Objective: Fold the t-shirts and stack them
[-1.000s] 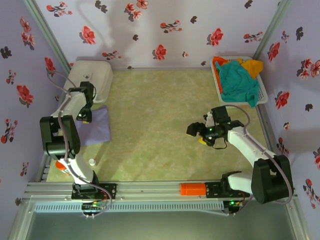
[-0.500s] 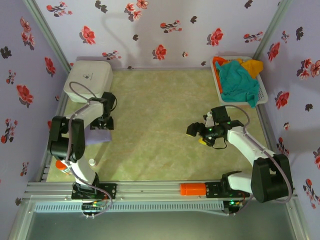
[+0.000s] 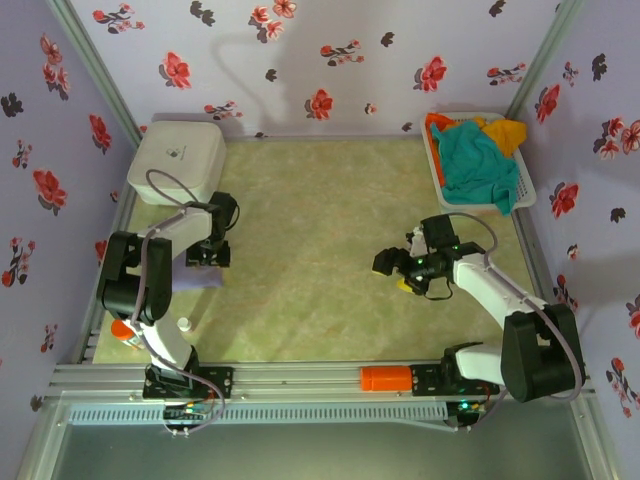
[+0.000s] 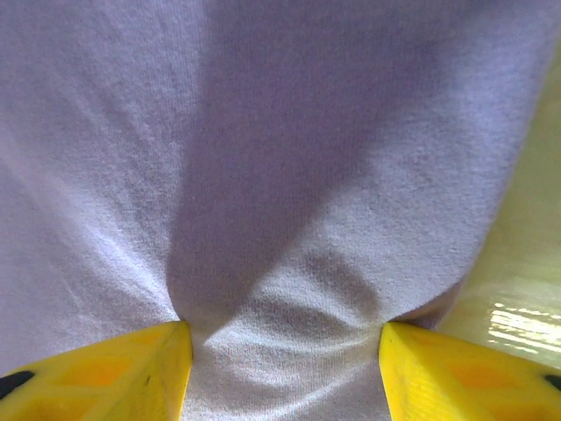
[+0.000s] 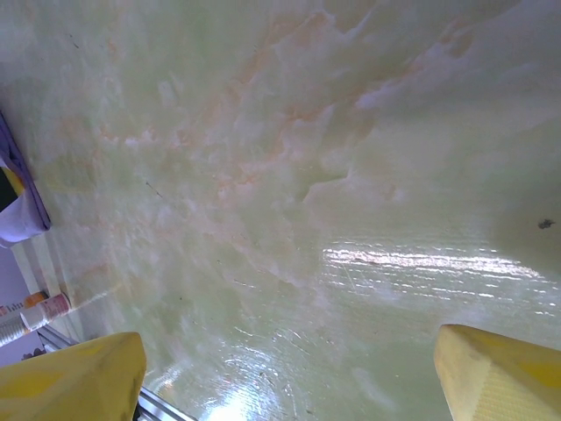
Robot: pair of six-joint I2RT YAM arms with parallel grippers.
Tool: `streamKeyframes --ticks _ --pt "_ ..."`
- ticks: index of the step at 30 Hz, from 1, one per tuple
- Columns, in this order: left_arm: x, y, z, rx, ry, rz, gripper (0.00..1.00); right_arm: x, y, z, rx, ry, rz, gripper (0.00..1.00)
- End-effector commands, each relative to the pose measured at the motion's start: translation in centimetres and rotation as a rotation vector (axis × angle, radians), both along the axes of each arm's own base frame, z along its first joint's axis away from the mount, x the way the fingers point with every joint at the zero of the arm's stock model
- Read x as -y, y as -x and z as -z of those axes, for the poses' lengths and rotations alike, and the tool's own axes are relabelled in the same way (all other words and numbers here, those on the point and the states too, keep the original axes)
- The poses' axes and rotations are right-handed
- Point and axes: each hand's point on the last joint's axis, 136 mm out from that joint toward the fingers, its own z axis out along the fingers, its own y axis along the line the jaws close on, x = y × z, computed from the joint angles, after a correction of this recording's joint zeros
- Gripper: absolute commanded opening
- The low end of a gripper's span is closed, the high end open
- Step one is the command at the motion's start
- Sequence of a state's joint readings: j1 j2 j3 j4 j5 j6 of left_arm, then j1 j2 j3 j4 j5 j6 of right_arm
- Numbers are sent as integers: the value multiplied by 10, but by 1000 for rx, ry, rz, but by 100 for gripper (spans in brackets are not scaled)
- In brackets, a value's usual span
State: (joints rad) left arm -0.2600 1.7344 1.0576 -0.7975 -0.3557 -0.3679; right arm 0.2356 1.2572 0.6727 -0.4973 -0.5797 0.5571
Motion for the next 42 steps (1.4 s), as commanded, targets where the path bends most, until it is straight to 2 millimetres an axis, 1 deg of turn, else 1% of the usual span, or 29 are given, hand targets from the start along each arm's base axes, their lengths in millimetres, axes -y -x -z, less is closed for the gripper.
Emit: streamKeyframes --ticks 1,5,9,12,15,17,20,22,25,27,30,31,32,34,35,37,39,42 --pt "-13 14 -1 -69 -65 -10 57 0 2 3 -3 -4 -1 86" --pt "-15 14 -4 -67 -66 -5 57 0 0 4 -4 -4 4 86" --pt "-18 12 -16 -38 -60 -9 58 -1 -2 2 0 -8 7 86" --pt "-24 11 -18 -30 -56 -19 58 -1 -1 3 -5 -8 8 86" --pt "-24 10 -22 -34 -51 -19 58 -1 -1 2 -2 -8 7 86" --pt "-18 8 -28 -5 -13 -22 59 0 -1 1 2 -5 8 86" --pt "-3 3 -42 65 71 -15 65 1 -2 -2 11 4 6 86" --pt "8 0 -55 112 132 0 70 2 -5 -8 25 13 9 86" --pt "19 -4 -83 206 194 25 76 4 -14 -24 76 28 18 87" --pt "21 -10 -104 303 223 48 81 10 -24 -37 132 72 28 87" --pt "26 -23 -129 460 246 117 91 24 -43 -59 236 156 56 90" --pt "26 -28 -136 512 247 138 93 28 -50 -67 279 180 70 92" --pt "24 -33 -142 559 248 152 95 34 -59 -75 326 213 96 95" --pt "19 -39 -151 613 245 159 96 50 -74 -90 408 280 167 96" --pt "17 -42 -154 637 244 168 96 63 -81 -96 439 336 223 97" --pt "17 -47 -154 671 260 204 96 81 -92 -107 500 423 292 98" --pt "12 -49 -146 708 277 214 95 96 -103 -112 571 502 331 99" --pt "4 -52 -137 812 280 223 96 106 -117 -119 698 597 311 99"
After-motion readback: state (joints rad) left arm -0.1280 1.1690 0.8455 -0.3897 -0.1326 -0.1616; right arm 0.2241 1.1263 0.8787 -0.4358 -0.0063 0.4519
